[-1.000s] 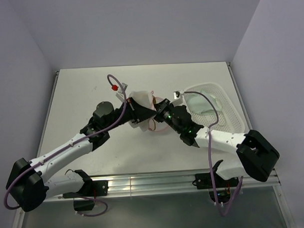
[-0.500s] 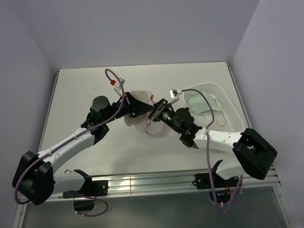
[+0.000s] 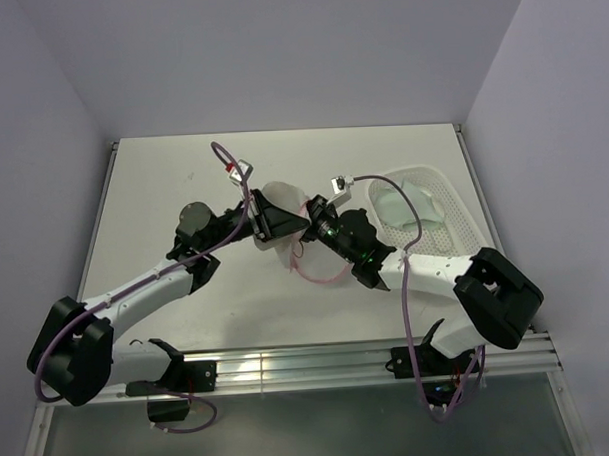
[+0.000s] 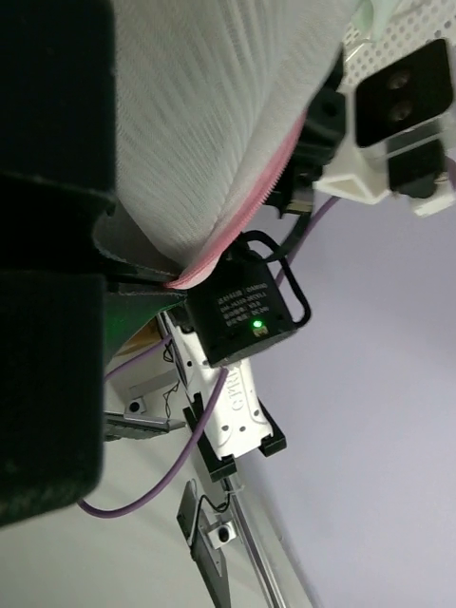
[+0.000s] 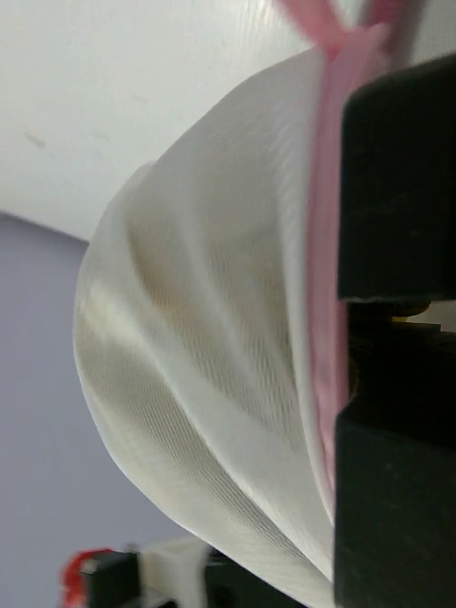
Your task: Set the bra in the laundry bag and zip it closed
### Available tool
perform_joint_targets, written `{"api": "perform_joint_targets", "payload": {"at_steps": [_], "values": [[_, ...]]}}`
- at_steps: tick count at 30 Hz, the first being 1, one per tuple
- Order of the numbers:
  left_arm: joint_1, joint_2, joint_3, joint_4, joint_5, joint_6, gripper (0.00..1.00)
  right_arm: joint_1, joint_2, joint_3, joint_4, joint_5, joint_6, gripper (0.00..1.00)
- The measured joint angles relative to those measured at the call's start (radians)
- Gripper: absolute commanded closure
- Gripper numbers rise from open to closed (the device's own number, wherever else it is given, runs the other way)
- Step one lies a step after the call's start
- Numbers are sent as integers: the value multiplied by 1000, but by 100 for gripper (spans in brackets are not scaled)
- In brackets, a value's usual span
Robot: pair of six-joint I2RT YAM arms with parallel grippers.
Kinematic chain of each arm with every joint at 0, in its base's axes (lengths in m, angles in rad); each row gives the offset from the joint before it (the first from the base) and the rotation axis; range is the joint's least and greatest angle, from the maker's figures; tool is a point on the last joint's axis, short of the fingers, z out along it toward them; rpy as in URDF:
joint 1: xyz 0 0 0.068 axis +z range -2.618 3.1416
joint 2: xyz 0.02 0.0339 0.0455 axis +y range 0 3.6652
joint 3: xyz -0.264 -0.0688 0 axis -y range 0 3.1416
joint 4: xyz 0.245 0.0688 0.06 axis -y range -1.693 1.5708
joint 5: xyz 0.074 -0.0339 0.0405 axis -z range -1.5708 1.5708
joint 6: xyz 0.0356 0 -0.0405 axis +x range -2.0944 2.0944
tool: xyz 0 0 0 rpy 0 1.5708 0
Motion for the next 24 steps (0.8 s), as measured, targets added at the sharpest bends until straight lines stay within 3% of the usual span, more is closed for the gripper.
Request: {"api": "perform_joint_targets", "payload": {"at_steps": [6,14,21,24], "values": [[0,-75,-104,-4,-24,-29,100,2,-5,144,-332,172,-21,100],[3,-341,-184,-308,-274,17,100,12,-38,317,-885,446,-66,100],[5,-403,-192,-653,-494,45,100,18,-22,346,-1113,510,-141,100],[3,-377,-215,-697,-527,45,100,24,8,346,-1175,518,-169,100]]}}
